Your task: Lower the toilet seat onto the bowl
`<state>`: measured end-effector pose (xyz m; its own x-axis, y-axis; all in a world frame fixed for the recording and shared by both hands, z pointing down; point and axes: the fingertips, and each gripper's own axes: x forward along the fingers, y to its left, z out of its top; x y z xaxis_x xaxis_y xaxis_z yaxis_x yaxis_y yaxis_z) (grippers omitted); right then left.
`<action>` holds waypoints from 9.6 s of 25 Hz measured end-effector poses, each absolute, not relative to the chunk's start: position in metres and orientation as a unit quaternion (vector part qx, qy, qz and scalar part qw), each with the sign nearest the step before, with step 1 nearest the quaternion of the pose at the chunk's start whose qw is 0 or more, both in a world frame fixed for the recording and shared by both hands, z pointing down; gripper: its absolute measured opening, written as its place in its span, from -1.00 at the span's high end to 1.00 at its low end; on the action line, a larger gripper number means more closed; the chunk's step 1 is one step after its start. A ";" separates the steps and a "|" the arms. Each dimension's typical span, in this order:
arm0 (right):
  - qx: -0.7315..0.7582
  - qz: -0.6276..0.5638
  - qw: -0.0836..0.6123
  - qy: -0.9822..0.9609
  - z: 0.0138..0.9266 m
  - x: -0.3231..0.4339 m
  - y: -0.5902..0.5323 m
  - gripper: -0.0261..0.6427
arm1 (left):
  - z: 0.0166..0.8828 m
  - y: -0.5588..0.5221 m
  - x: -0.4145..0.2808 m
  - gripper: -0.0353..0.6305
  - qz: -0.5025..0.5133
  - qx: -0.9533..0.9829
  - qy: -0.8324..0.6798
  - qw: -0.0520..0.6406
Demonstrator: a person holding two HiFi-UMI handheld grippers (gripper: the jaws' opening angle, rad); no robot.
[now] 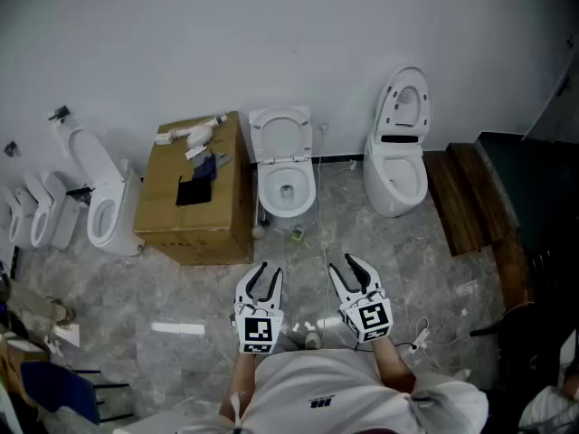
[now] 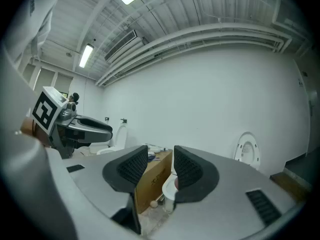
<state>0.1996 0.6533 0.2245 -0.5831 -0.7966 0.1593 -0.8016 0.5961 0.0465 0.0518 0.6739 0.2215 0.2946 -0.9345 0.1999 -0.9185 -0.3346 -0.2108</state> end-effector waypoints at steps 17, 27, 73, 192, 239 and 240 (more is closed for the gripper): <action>0.448 0.017 0.094 -0.889 0.239 0.192 0.593 0.41 | 0.236 0.626 0.046 0.47 -0.141 -0.795 0.589 0.017; 0.457 0.012 0.113 -0.882 0.245 0.160 0.511 0.41 | 0.239 0.539 0.011 0.47 -0.134 -0.804 0.579 0.014; 0.483 0.021 0.146 -0.863 0.278 0.069 0.261 0.41 | 0.265 0.271 -0.073 0.47 -0.127 -0.832 0.540 0.000; 0.437 0.057 0.346 -0.828 0.537 0.026 -0.291 0.40 | 0.538 -0.273 -0.094 0.45 -0.303 -0.835 0.453 -0.080; 0.429 0.048 0.343 -0.834 0.558 0.040 -0.249 0.45 | 0.561 -0.231 -0.076 0.50 -0.325 -0.825 0.455 -0.086; 0.429 0.049 0.343 -0.834 0.559 0.041 -0.247 0.45 | 0.561 -0.228 -0.076 0.50 -0.325 -0.824 0.456 -0.086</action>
<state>0.0406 -0.2465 0.5587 -0.3971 -0.6819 0.6142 -0.7494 0.6273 0.2119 -0.0762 -0.2279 0.5611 0.3733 -0.6950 0.6145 -0.8070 -0.5700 -0.1544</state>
